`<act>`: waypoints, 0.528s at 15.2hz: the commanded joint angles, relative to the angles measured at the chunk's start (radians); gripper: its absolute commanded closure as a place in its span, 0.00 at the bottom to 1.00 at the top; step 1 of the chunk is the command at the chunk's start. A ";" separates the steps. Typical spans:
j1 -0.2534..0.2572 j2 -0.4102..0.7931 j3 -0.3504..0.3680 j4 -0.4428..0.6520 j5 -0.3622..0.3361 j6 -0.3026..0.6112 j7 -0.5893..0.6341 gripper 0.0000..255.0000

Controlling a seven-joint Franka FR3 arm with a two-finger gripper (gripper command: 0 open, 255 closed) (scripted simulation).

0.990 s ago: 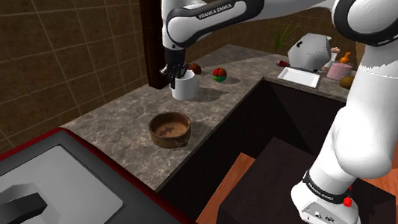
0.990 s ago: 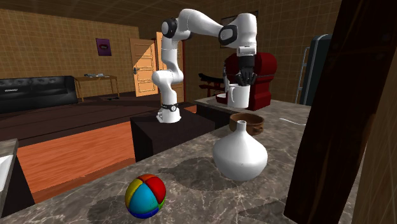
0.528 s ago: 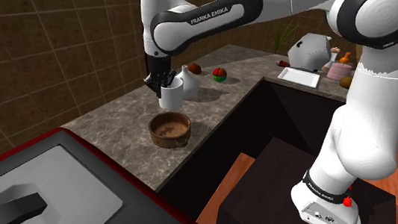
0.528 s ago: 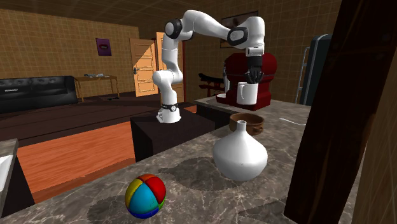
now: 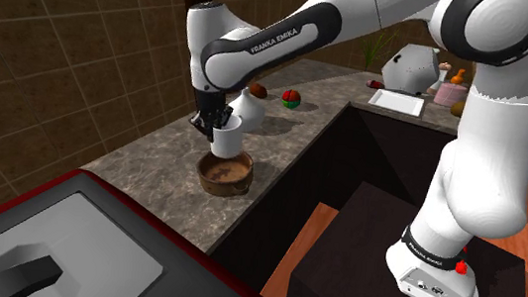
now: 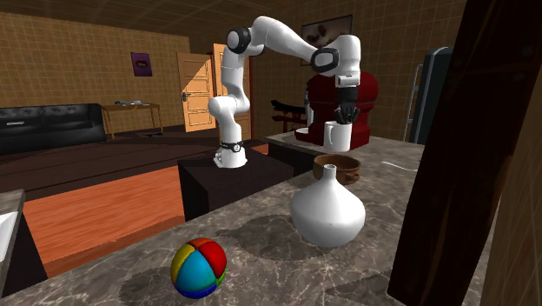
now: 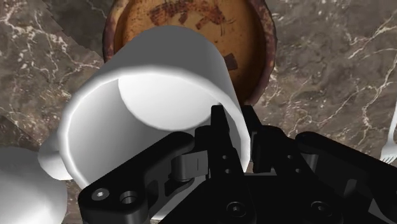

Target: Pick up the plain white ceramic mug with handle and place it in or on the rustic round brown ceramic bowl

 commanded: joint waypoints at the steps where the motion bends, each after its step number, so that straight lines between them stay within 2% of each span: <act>1: 0.000 0.011 -0.001 -0.012 -0.002 0.024 0.002 1.00; 8: 0.001 0.048 -0.003 -0.061 -0.011 0.109 0.012 1.00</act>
